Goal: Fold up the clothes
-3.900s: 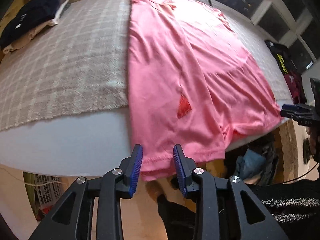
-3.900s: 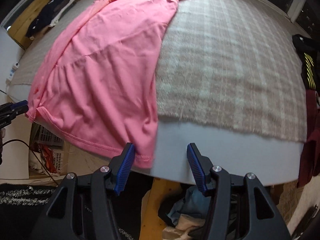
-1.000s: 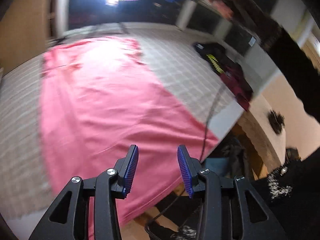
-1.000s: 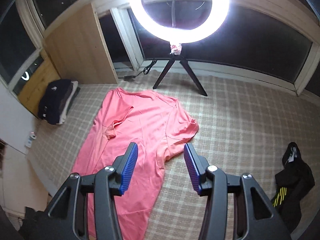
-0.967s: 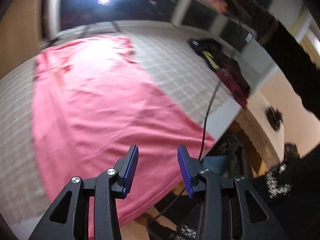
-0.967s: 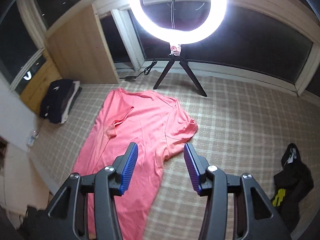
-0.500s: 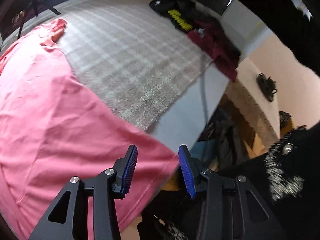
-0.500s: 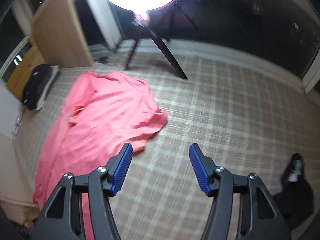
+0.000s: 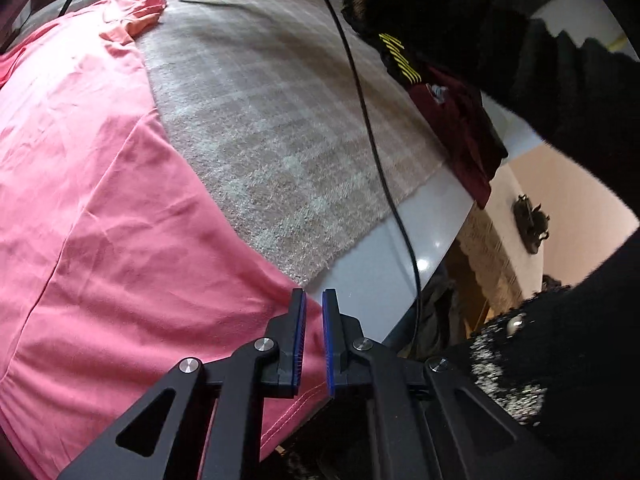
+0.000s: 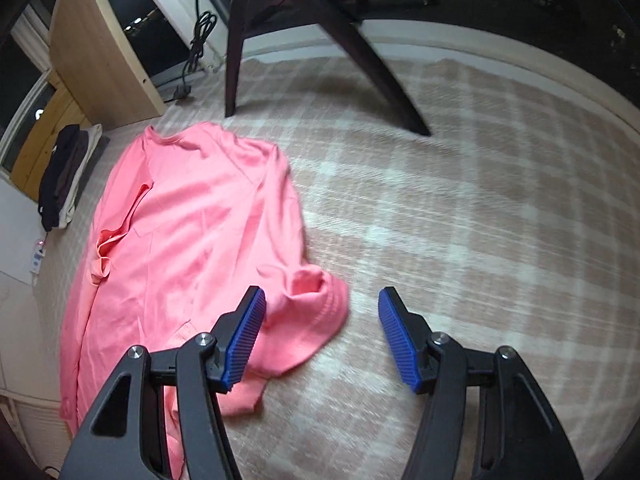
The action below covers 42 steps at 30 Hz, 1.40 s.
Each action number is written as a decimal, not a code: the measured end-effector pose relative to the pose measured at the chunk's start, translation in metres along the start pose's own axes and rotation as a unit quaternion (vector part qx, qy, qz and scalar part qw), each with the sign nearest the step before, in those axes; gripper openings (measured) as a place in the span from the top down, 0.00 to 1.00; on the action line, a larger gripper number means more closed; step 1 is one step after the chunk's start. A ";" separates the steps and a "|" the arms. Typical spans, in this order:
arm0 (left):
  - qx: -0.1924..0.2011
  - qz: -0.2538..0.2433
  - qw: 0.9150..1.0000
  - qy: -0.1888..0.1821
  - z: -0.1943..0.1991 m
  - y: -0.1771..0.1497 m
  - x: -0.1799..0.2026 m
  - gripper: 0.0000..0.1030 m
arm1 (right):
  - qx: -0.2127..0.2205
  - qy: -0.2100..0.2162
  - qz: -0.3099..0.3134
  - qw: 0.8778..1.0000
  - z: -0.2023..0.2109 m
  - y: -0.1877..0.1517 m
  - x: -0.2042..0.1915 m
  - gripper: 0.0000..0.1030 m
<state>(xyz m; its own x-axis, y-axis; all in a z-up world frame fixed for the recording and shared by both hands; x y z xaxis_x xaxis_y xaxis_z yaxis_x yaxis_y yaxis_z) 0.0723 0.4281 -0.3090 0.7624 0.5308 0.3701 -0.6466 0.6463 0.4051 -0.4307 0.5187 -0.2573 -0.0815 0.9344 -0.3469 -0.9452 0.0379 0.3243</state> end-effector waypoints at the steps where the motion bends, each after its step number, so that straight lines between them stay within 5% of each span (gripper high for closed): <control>1: 0.002 0.002 1.000 -0.001 0.001 0.000 -0.001 0.94 | 0.002 0.000 0.004 1.000 -0.001 0.000 -0.001 0.43; 4: 0.006 0.007 1.000 -0.004 0.005 0.002 -0.005 0.94 | 0.002 0.005 0.006 1.000 -0.002 0.002 -0.005 0.45; 6: 0.011 0.012 1.000 -0.007 0.008 0.002 -0.007 0.94 | -0.012 0.015 0.005 1.000 -0.002 -0.001 -0.008 0.71; 7: 0.015 0.018 1.000 -0.010 0.011 0.002 -0.009 0.94 | -0.018 0.020 0.004 1.000 -0.002 -0.002 -0.009 0.96; 15: 0.049 0.058 0.997 -0.024 0.030 0.001 -0.021 0.94 | 0.017 0.054 -0.066 0.996 0.016 0.013 -0.016 0.95; 16: 0.050 0.061 0.997 -0.023 0.032 0.000 -0.024 0.94 | 0.022 0.044 -0.059 0.997 0.018 0.013 -0.017 0.91; 17: 0.046 0.057 0.997 -0.016 0.032 -0.002 -0.025 0.94 | 0.016 0.031 -0.054 0.998 0.016 0.011 -0.016 0.75; 19: 0.036 0.044 0.998 -0.012 0.029 -0.004 -0.022 0.94 | -0.003 0.010 -0.047 0.999 0.010 0.002 -0.014 0.58; 24: 0.028 0.009 1.000 -0.006 0.018 -0.002 -0.012 0.78 | -0.009 -0.011 -0.043 0.999 -0.003 -0.014 -0.006 0.58; 27: 0.024 -0.014 1.000 -0.006 0.009 0.000 -0.007 0.81 | 0.000 -0.026 -0.031 0.999 -0.006 -0.015 -0.008 0.66; 28: 0.019 -0.016 1.000 -0.005 0.007 -0.001 -0.008 0.87 | -0.003 -0.031 -0.031 0.999 -0.007 -0.015 -0.007 0.87; 29: 0.022 -0.012 1.000 -0.010 0.007 -0.002 -0.010 0.97 | -0.007 -0.032 -0.035 0.999 -0.008 -0.016 -0.007 0.97; 37: 0.101 0.061 0.991 -0.057 0.046 0.001 -0.032 1.00 | 0.020 -0.003 -0.072 0.997 0.017 0.004 -0.036 0.97; 42: 0.141 0.110 0.983 -0.040 0.086 -0.018 -0.058 1.00 | 0.037 0.011 -0.037 0.999 0.032 0.021 -0.104 0.97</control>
<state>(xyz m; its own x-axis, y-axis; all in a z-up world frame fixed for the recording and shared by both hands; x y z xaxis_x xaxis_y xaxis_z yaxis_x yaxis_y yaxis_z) 0.0375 0.3382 -0.2662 0.6060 0.5894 0.5342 -0.7853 0.3364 0.5198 -0.4320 0.4335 -0.1864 -0.0192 0.9201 -0.3912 -0.9231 0.1340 0.3605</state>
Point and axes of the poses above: each gripper's, at about its wrist camera, not at the fingertips, and z roughly against the way its jaws point, x to its right, y to its top, the point moved 10 cm from there along -z, roughly the way its jaws point, and after that the axes turned 11 degrees about -z, right-handed, at the moved point
